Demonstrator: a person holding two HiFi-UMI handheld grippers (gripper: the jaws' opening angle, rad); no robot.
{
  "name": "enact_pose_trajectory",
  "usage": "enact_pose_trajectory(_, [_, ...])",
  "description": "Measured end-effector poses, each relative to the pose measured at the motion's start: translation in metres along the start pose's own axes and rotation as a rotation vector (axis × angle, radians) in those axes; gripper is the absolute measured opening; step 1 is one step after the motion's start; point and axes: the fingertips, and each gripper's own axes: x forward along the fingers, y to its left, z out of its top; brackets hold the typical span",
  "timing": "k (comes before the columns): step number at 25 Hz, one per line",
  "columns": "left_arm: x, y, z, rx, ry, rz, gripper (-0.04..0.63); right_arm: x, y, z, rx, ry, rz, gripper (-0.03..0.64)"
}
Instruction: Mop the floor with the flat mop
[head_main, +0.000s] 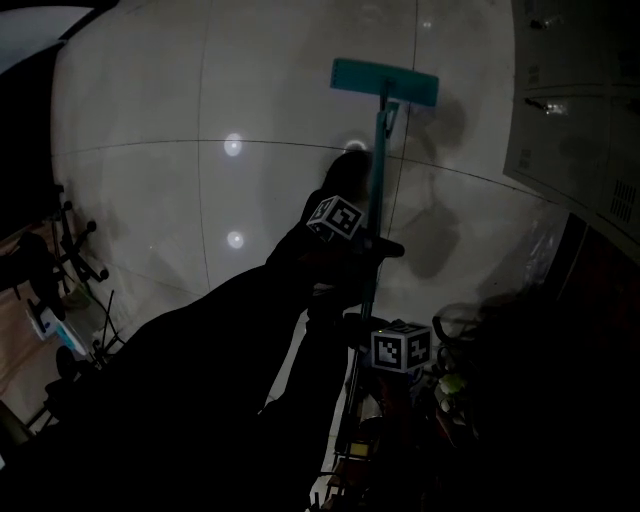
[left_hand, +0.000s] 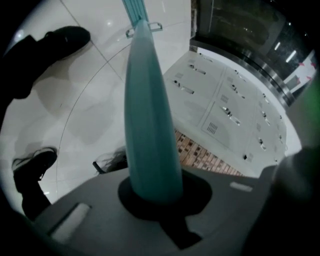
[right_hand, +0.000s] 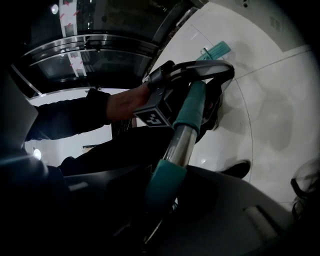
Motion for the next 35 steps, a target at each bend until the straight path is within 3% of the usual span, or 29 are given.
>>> enact_pose_trajectory(12, [-0.035,-0.105,0.193,0.061,-0.007,-0.005,0.02,-0.005,0.015,0.217,-0.032,-0.034,-0.022,0.126])
enact_pose_trajectory(20, [-0.04,-0.145,0.278,0.1,-0.024,-0.011,0.02,-0.012,0.004,0.305,-0.066,-0.024,-0.07,0.114])
enact_pose_trajectory(27, [-0.043,-0.158,0.285,0.119,-0.056,-0.017,0.02,-0.018,0.013,0.313,-0.087,-0.022,-0.065,0.117])
enact_pose_trajectory(35, [-0.022,-0.135,0.195,0.127,-0.047,-0.006,0.02,-0.031,0.015,0.219,-0.093,-0.025,-0.066,0.117])
